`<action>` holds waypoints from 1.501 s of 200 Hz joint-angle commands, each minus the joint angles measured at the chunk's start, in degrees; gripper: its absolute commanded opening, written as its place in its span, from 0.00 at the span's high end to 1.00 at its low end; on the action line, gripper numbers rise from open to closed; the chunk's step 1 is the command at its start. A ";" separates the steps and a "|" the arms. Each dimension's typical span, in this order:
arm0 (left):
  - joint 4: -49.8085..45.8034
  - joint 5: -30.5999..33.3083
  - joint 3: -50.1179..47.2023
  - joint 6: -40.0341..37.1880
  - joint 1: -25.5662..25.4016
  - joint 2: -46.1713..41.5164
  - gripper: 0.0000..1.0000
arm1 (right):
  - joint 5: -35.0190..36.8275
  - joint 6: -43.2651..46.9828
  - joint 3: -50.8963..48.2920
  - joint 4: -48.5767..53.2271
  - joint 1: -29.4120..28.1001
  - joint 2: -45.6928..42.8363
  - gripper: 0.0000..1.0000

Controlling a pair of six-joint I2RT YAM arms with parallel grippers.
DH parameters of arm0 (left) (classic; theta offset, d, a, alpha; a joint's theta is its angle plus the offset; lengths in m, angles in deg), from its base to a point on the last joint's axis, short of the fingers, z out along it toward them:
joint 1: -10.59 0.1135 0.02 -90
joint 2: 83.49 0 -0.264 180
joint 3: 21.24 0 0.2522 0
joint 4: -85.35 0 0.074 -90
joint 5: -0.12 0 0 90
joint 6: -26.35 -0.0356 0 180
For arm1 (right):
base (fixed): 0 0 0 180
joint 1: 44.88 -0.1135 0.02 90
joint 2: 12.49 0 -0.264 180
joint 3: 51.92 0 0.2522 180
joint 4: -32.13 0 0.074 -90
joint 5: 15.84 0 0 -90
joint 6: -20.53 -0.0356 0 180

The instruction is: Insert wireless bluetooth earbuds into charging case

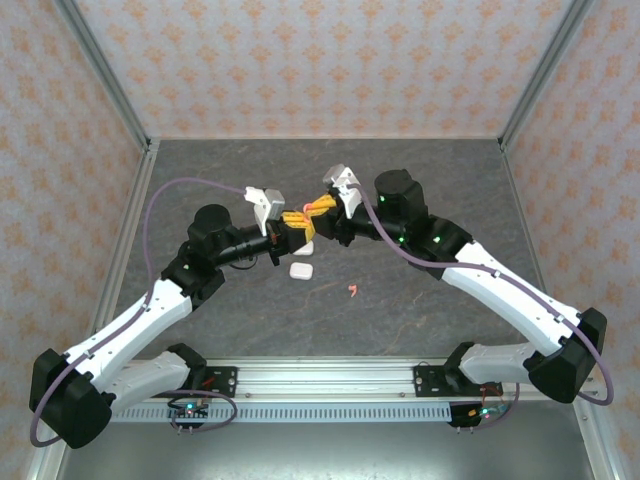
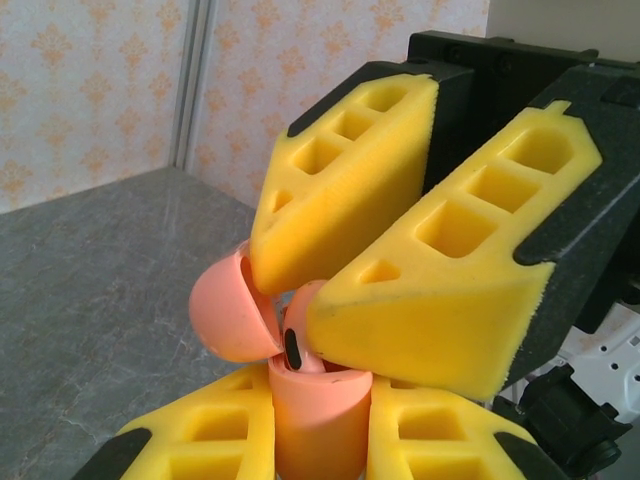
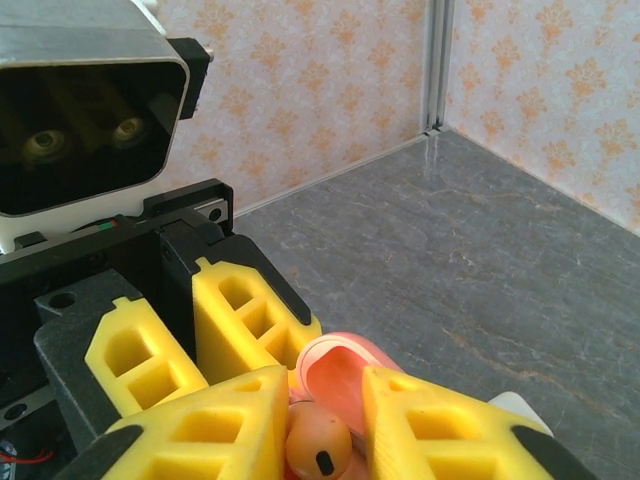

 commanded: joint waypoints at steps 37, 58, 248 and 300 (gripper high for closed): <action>2.36 0.75 1.24 -1.22 -0.32 -0.63 1.00 | -1.40 -3.20 5.28 3.16 0.16 -0.09 0.52; 2.00 0.92 1.33 -1.58 -0.32 -0.72 1.00 | -0.54 -4.94 7.27 3.89 1.10 -0.61 0.46; -4.41 8.08 0.77 -6.67 -0.32 -6.34 1.00 | 17.22 -23.32 -9.84 18.17 8.85 -3.17 0.34; -3.98 8.26 0.35 -6.67 -0.32 -5.95 1.00 | 11.85 -30.29 -16.65 16.72 8.86 4.65 0.37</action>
